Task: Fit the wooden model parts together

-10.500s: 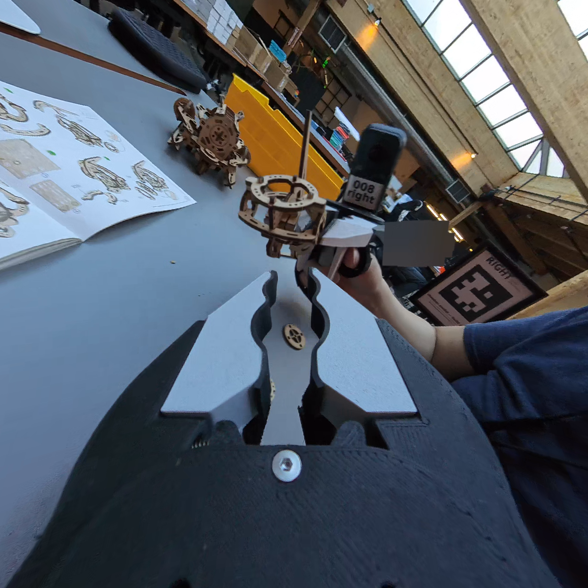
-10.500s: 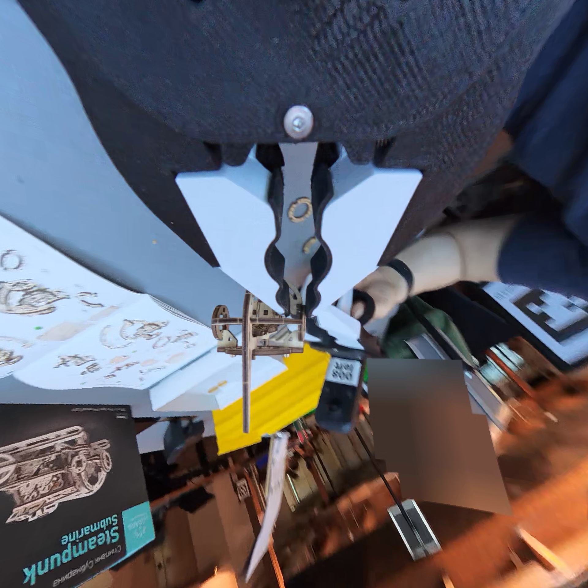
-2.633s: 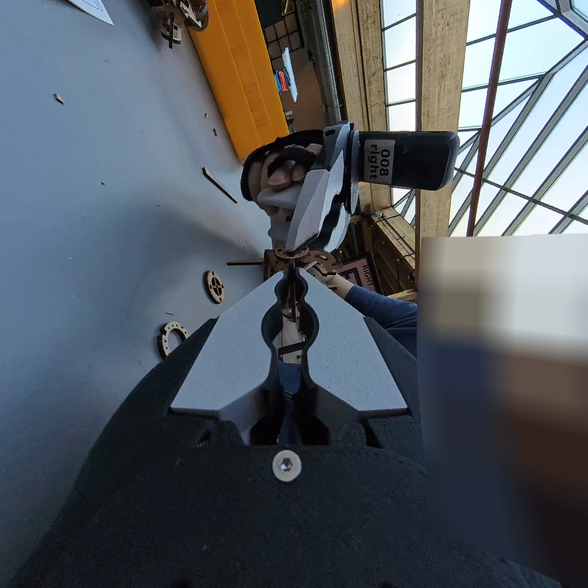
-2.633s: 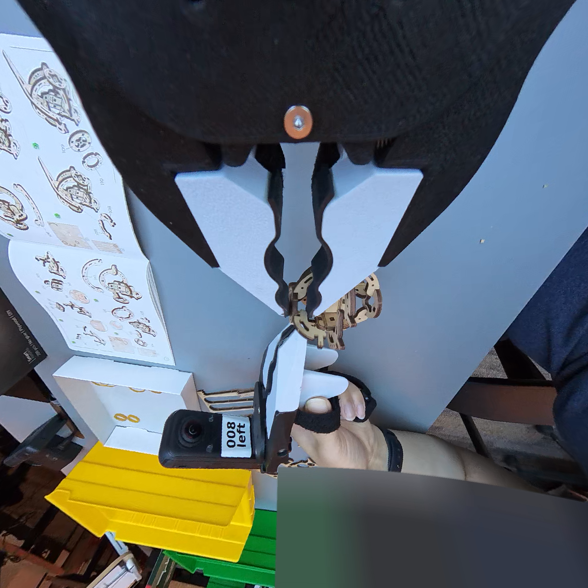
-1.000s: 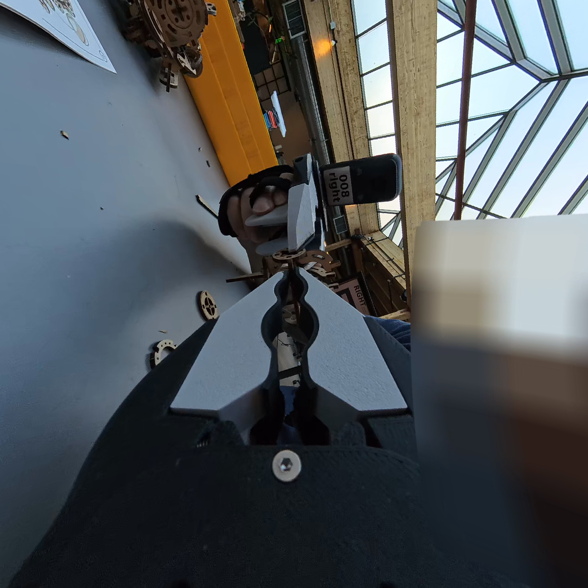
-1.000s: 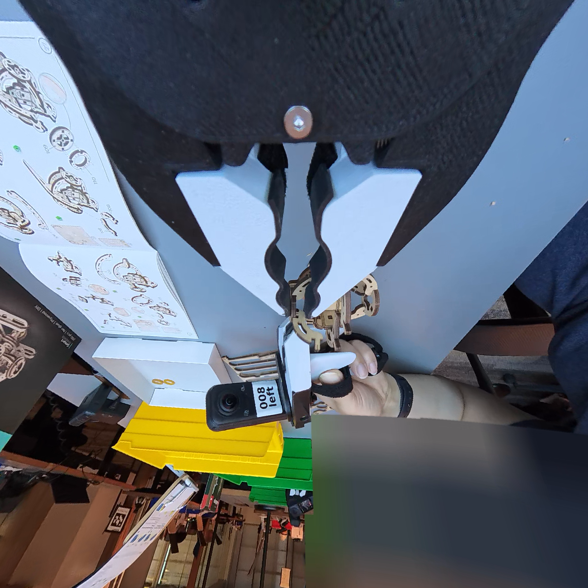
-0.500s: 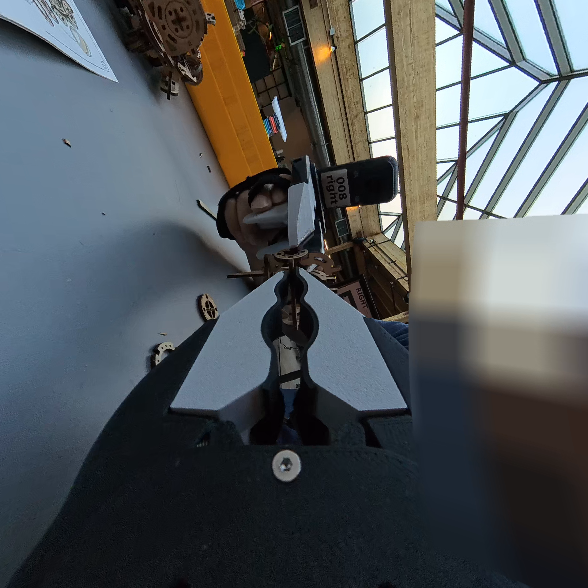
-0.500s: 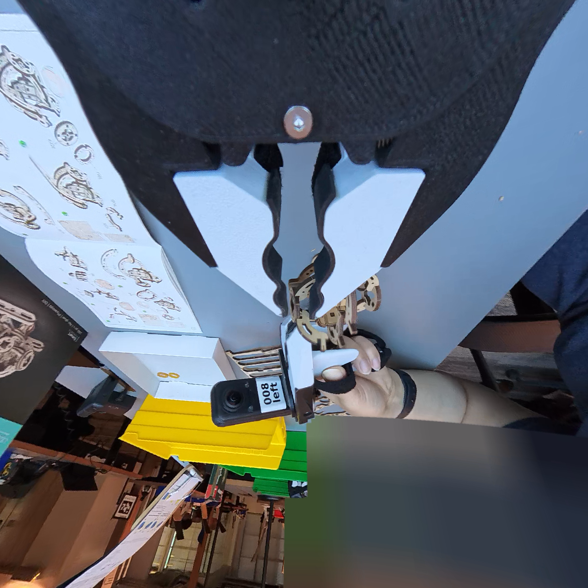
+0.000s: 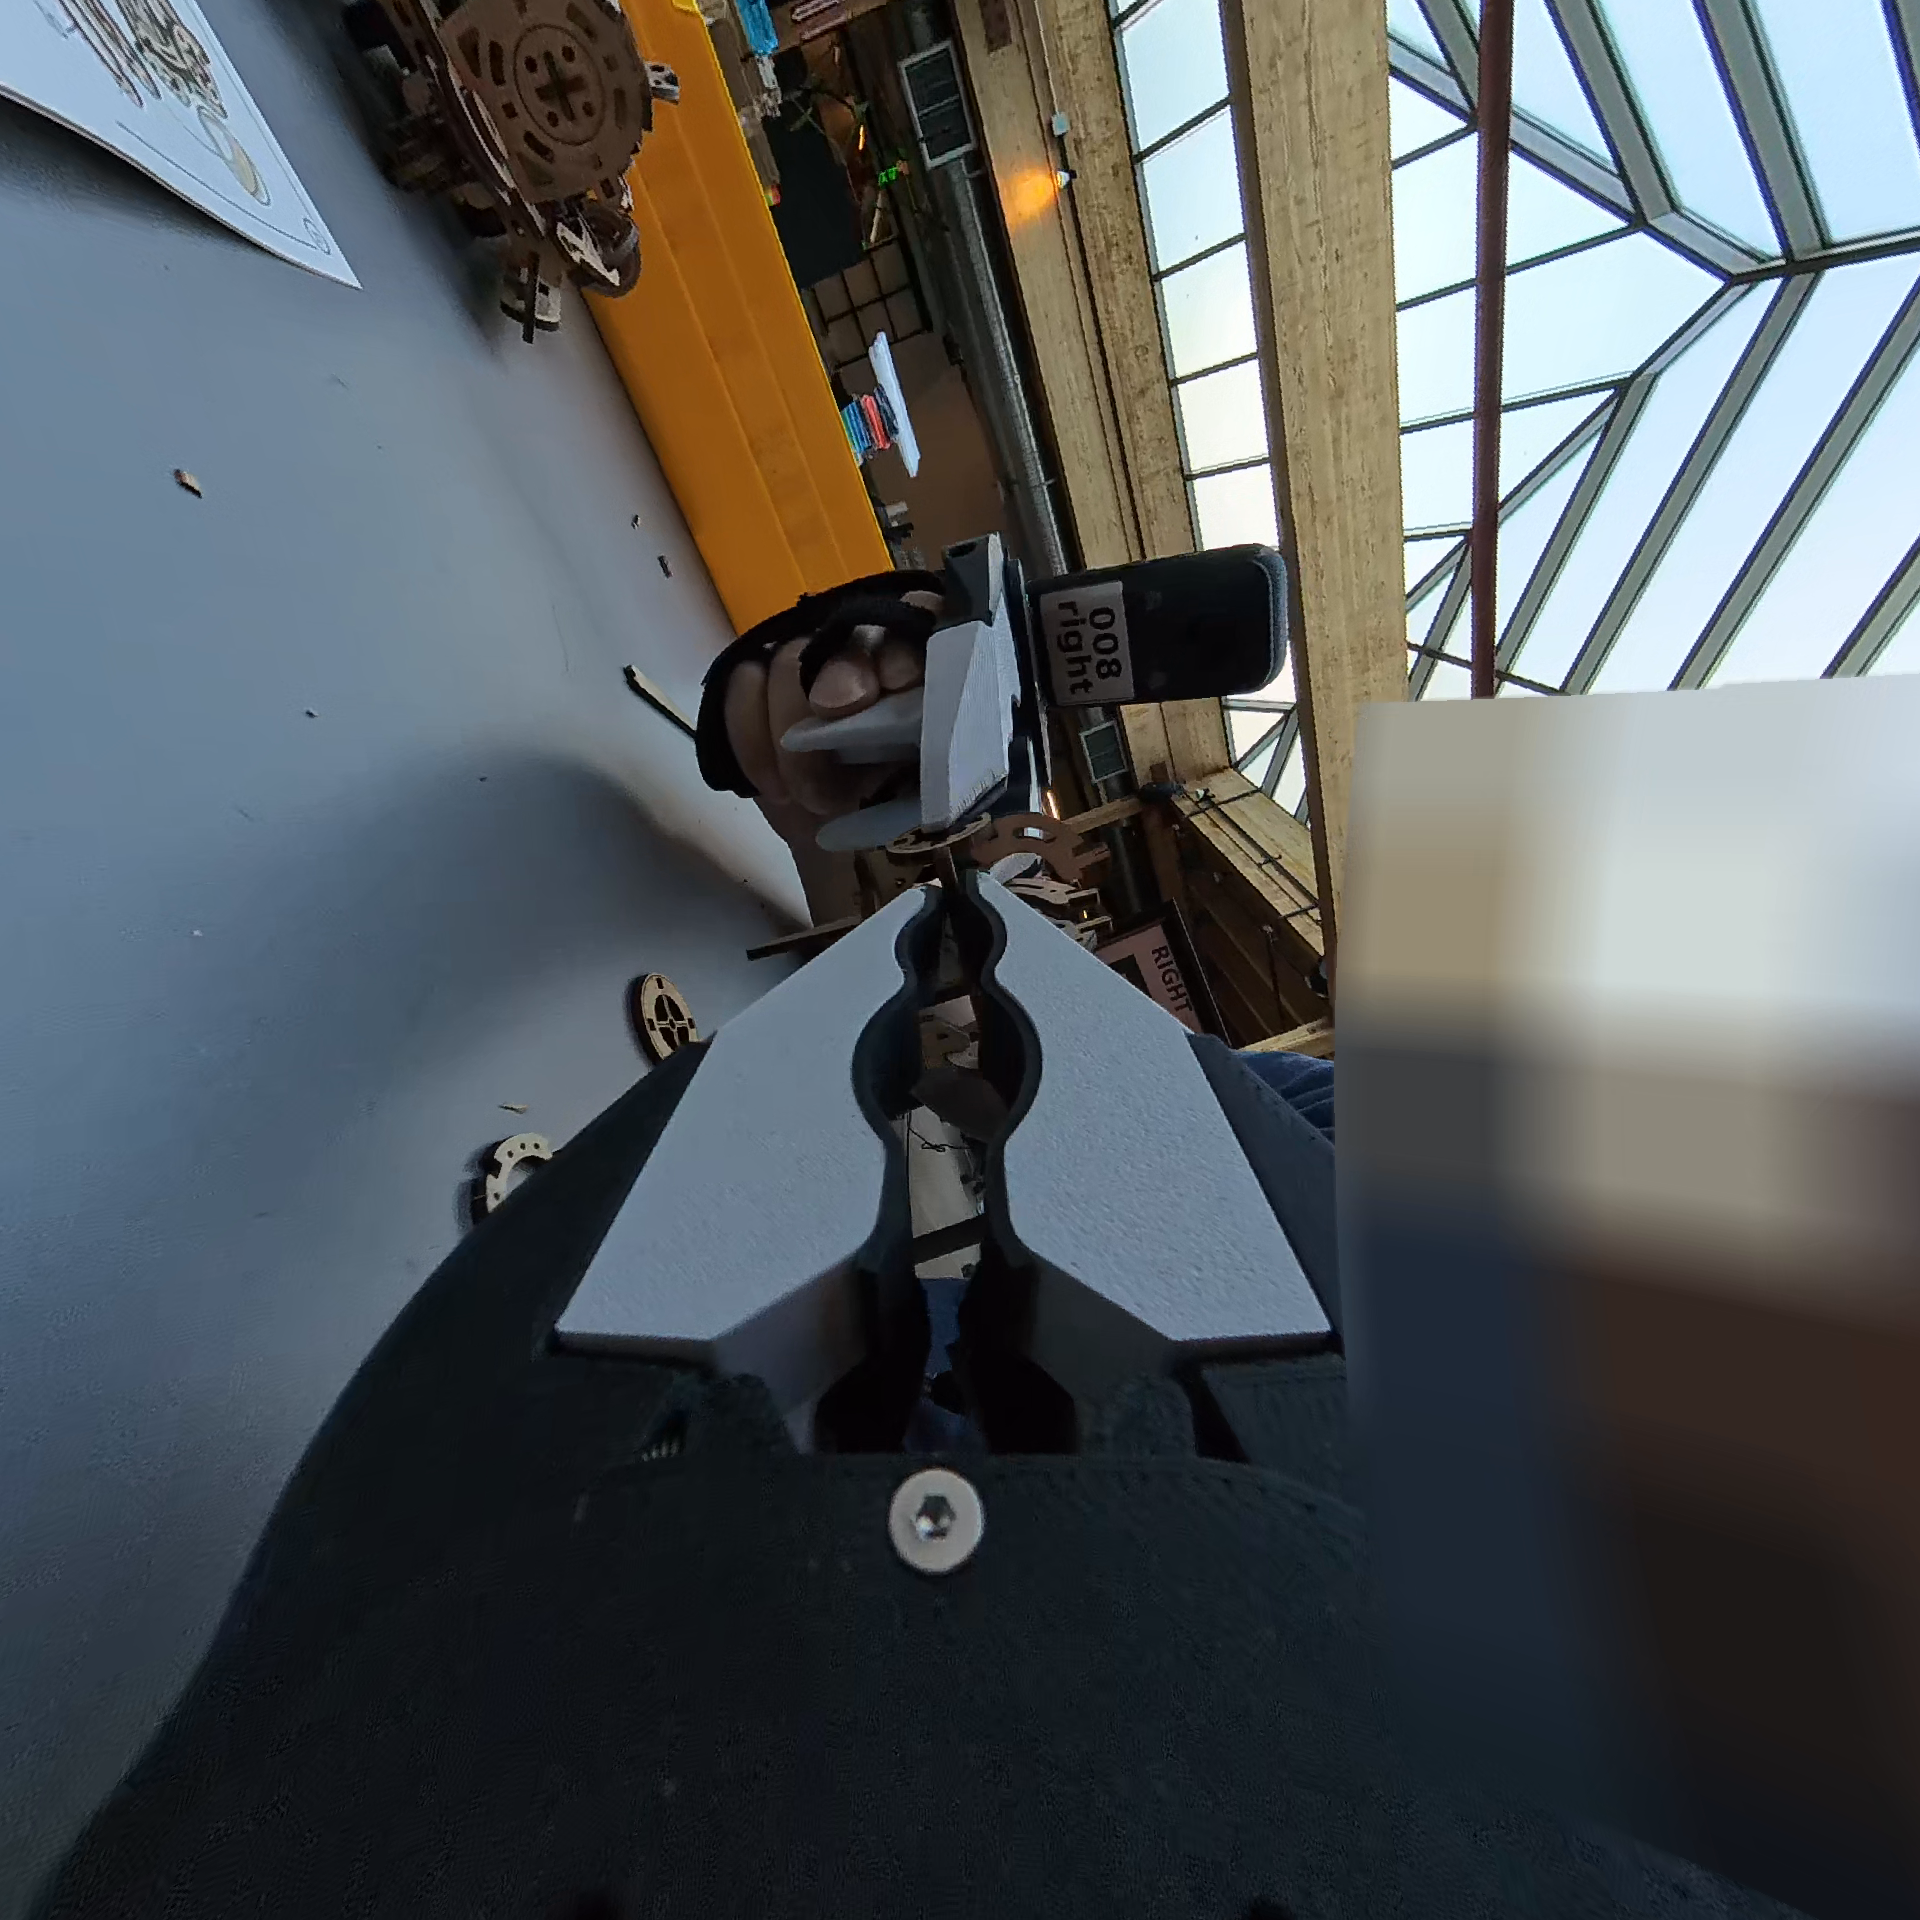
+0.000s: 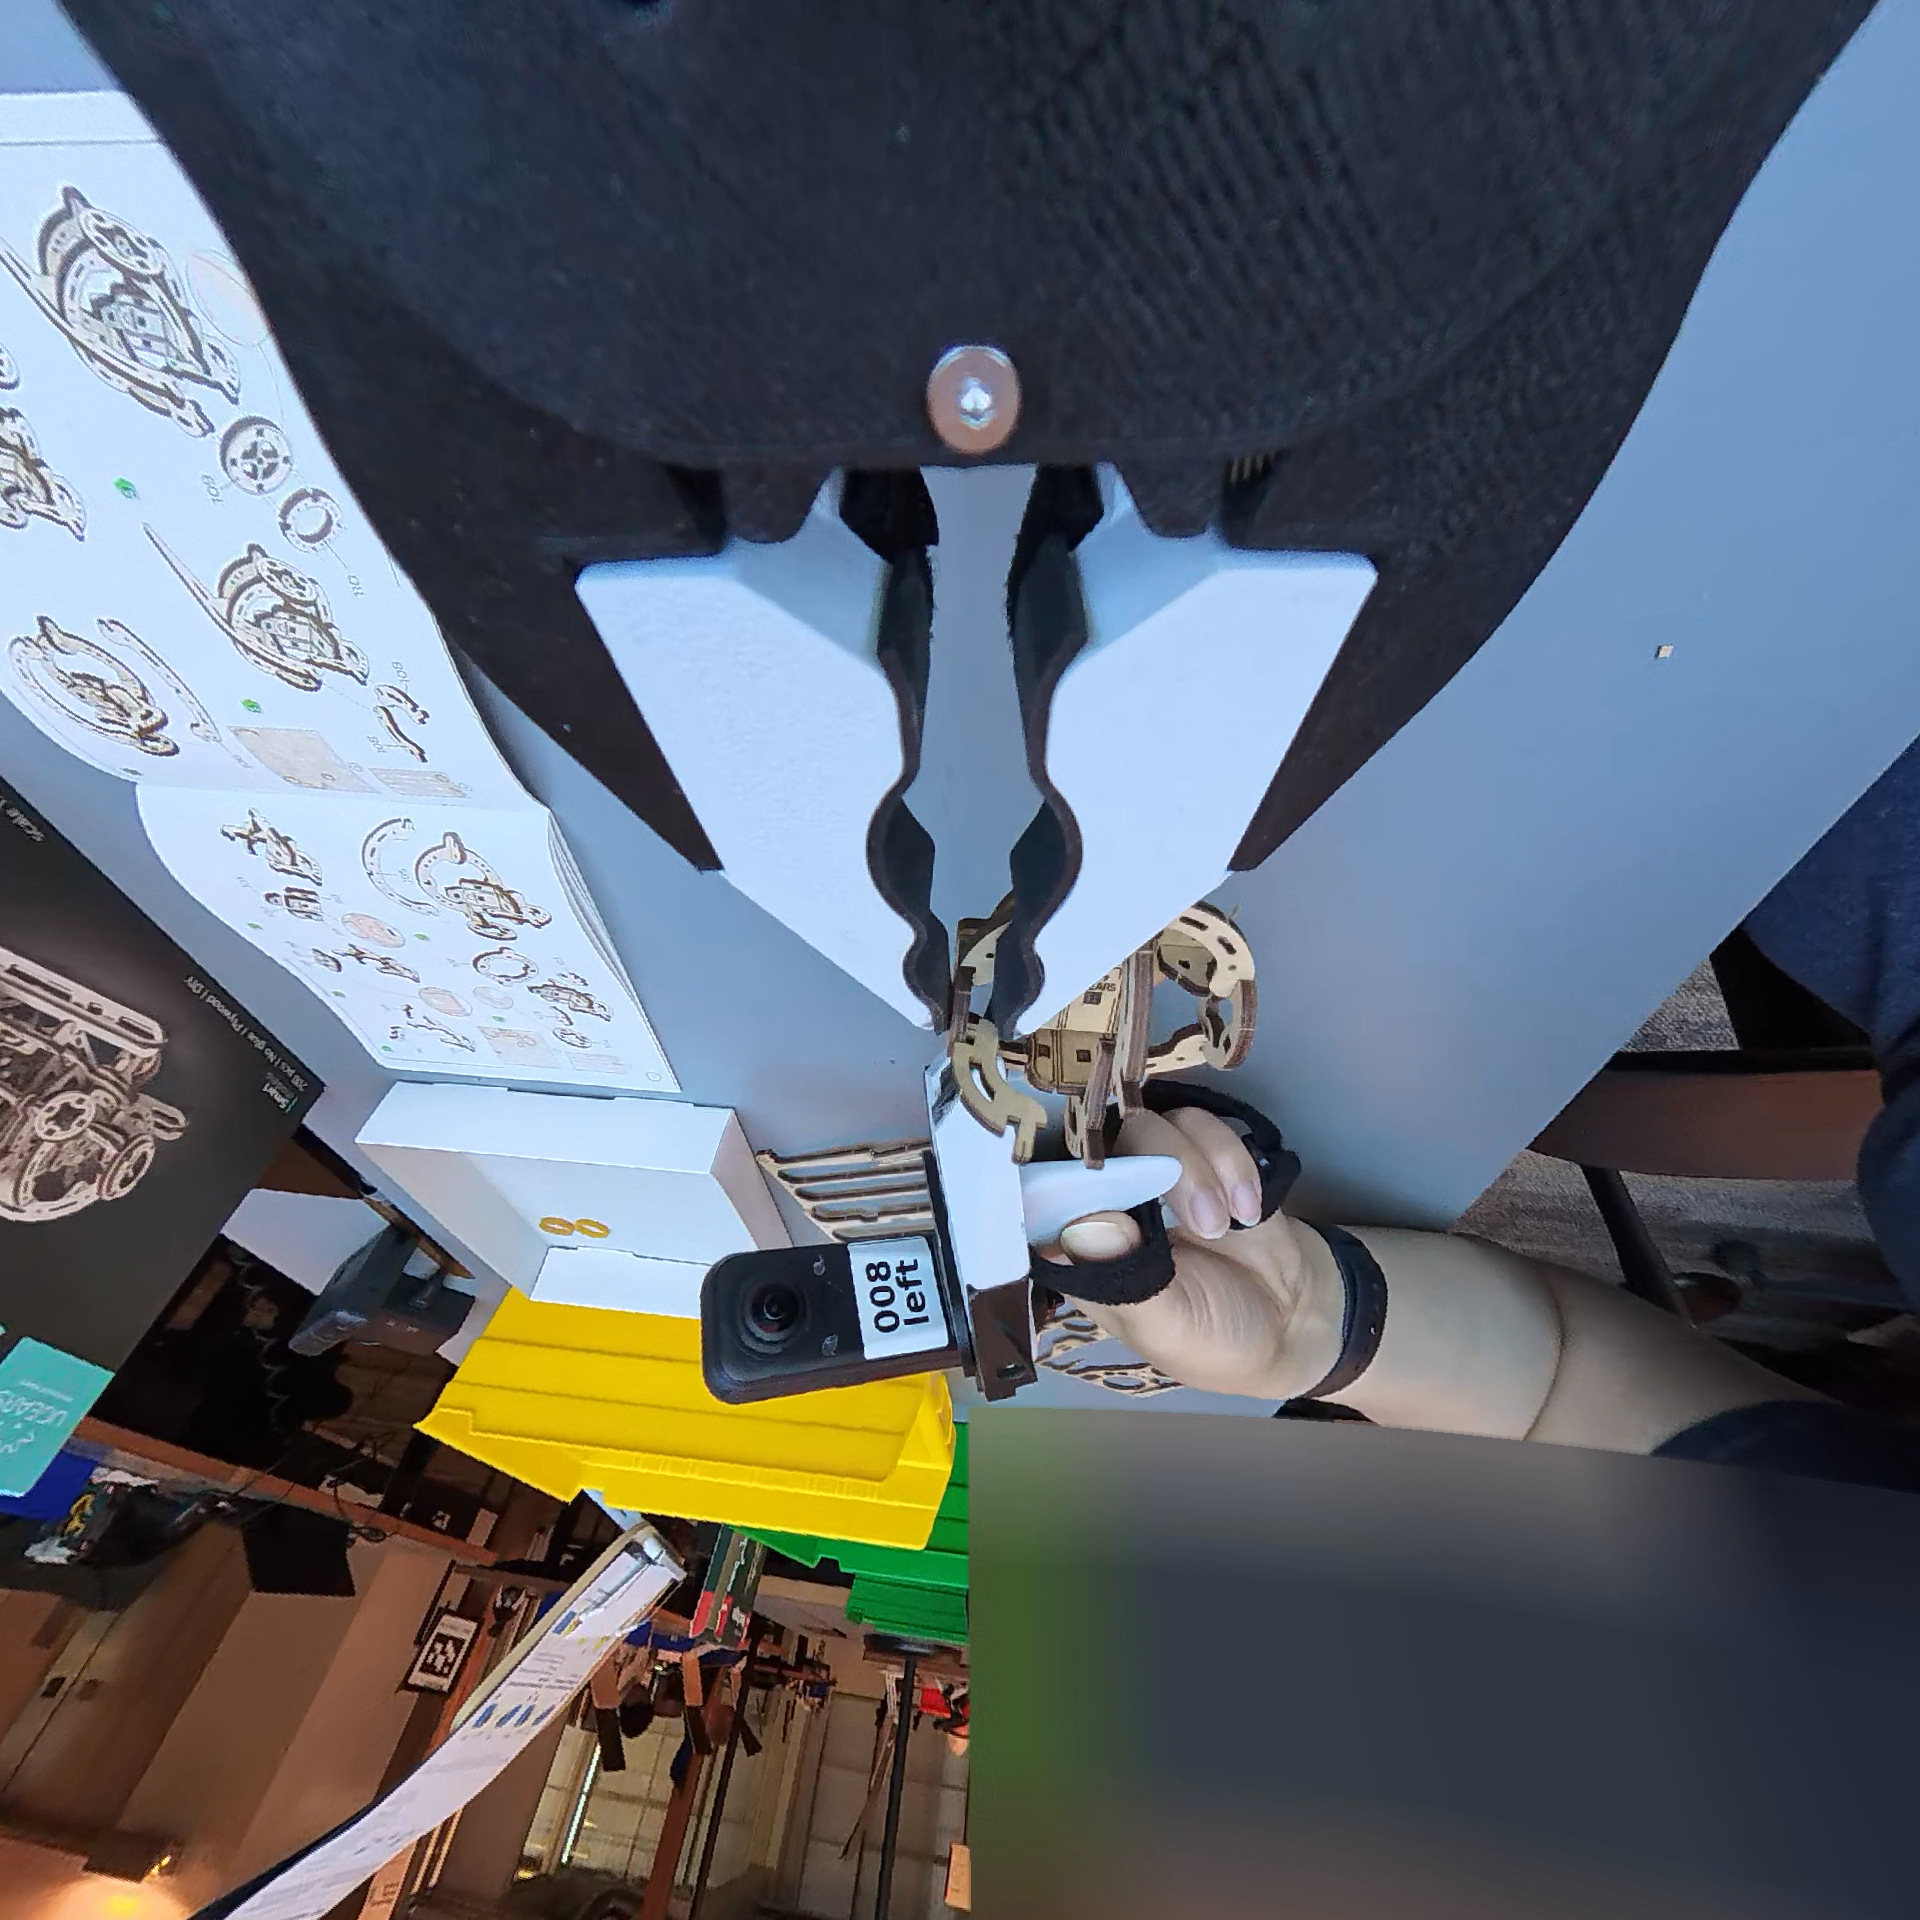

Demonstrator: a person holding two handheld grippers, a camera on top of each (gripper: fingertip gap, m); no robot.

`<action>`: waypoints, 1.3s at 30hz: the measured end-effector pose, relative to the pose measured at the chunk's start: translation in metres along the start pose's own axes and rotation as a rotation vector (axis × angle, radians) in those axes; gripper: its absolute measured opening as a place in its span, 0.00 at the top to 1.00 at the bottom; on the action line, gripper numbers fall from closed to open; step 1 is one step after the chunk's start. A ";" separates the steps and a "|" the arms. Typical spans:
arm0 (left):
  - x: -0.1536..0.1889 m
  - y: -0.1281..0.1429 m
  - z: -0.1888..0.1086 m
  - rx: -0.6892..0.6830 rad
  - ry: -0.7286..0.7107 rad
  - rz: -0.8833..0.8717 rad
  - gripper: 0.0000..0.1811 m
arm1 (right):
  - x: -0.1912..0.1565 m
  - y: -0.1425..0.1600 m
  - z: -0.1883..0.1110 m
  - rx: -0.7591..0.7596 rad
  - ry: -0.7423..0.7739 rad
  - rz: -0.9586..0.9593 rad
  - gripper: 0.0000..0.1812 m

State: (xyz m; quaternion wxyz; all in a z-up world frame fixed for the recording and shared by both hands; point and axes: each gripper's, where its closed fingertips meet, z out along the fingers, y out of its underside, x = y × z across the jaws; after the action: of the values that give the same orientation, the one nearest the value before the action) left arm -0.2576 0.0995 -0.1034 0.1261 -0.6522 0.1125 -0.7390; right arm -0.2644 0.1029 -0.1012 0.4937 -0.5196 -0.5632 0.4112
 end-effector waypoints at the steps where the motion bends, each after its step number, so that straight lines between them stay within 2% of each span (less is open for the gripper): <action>1: 0.000 0.000 0.000 -0.003 -0.005 0.006 1.00 | -0.001 0.000 0.000 -0.001 -0.006 -0.003 0.97; 6: 0.000 0.000 0.000 0.001 0.002 0.005 1.00 | -0.002 -0.002 -0.001 0.023 -0.019 -0.003 0.95; 11: 0.000 -0.009 -0.007 0.024 -0.023 0.072 1.00 | 0.010 -0.009 -0.011 0.054 0.041 -0.013 0.92; 13: 0.006 -0.012 -0.008 0.029 0.015 0.096 1.00 | 0.013 -0.012 -0.015 0.066 0.055 -0.016 0.92; 18: 0.007 -0.007 -0.003 -0.001 0.023 0.129 1.00 | 0.010 -0.012 -0.015 0.057 0.043 -0.006 0.92; 24: 0.005 -0.009 -0.002 0.019 0.003 0.173 1.00 | 0.006 -0.004 -0.011 0.031 -0.013 0.114 0.90; 27: 0.002 -0.011 -0.004 0.024 -0.009 0.173 1.00 | 0.010 -0.005 -0.014 0.033 0.033 0.067 0.90; 32: -0.009 -0.008 -0.003 0.010 -0.060 0.157 1.00 | 0.007 0.011 -0.006 -0.099 0.091 -0.093 0.91; 34: -0.014 -0.006 -0.002 0.002 -0.081 0.147 1.00 | 0.006 0.018 -0.004 -0.130 0.093 -0.130 0.95; 39: -0.016 -0.004 0.000 -0.002 -0.095 0.142 1.00 | 0.007 0.021 -0.006 -0.126 0.077 -0.080 0.96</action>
State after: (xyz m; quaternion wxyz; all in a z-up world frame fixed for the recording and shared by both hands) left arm -0.2556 0.1083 -0.1169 0.1827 -0.6770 0.1530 -0.6963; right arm -0.2548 0.1120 -0.1202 0.4974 -0.5418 -0.5890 0.3347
